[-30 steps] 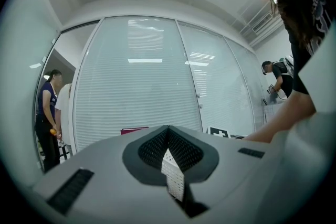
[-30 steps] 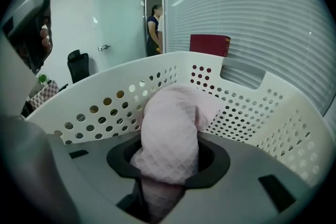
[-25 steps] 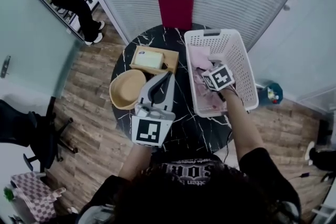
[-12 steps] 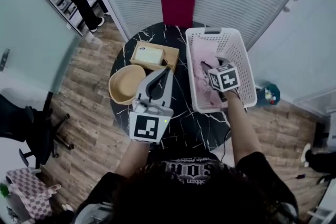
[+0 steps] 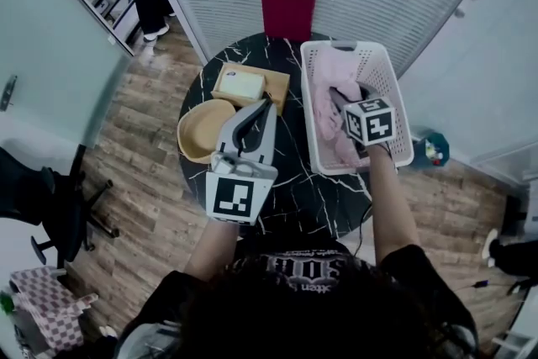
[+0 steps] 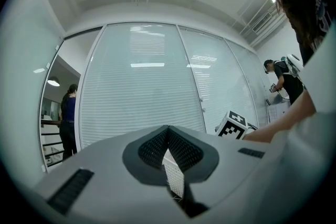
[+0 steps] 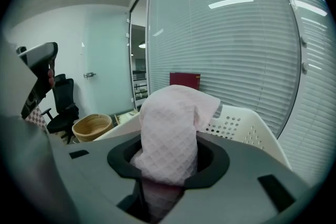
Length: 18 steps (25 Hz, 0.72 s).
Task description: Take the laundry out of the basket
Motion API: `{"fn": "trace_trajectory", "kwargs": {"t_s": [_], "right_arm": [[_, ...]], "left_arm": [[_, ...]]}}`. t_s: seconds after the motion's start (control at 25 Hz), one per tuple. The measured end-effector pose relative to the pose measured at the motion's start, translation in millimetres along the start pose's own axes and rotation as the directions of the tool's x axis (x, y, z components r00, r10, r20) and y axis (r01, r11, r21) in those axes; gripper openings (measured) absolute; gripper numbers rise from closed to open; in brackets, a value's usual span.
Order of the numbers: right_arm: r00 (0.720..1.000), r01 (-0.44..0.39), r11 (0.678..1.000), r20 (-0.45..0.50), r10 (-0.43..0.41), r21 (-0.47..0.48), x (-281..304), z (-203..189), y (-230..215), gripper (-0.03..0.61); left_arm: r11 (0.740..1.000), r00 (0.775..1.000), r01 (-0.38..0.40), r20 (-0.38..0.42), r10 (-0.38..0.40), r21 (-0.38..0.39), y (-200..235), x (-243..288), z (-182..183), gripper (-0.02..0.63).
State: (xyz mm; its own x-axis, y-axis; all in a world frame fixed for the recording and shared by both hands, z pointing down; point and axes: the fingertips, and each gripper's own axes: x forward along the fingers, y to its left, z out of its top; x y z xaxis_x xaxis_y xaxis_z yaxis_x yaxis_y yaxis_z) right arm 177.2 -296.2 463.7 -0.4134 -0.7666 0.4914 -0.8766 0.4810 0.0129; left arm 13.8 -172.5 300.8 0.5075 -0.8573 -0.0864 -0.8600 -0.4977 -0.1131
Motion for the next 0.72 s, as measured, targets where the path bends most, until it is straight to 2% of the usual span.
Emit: {"fn": "trace_trajectory", "kwargs": {"t_s": [0.32,0.72], "right_arm": [[0.994,0.033,0.999,0.102,-0.032,-0.005,-19,40,-3,0.176],[0.973,0.074,0.997,0.223,-0.066,-0.028,-43,98,-5,0.176]], "left_arm": [[1.000,1.000,-0.025,0.012,0.025,0.008,12,-7,8,-0.002],[0.999,0.999,-0.031,0.035,0.030,0.010,25,-11,17,-0.002]]}}
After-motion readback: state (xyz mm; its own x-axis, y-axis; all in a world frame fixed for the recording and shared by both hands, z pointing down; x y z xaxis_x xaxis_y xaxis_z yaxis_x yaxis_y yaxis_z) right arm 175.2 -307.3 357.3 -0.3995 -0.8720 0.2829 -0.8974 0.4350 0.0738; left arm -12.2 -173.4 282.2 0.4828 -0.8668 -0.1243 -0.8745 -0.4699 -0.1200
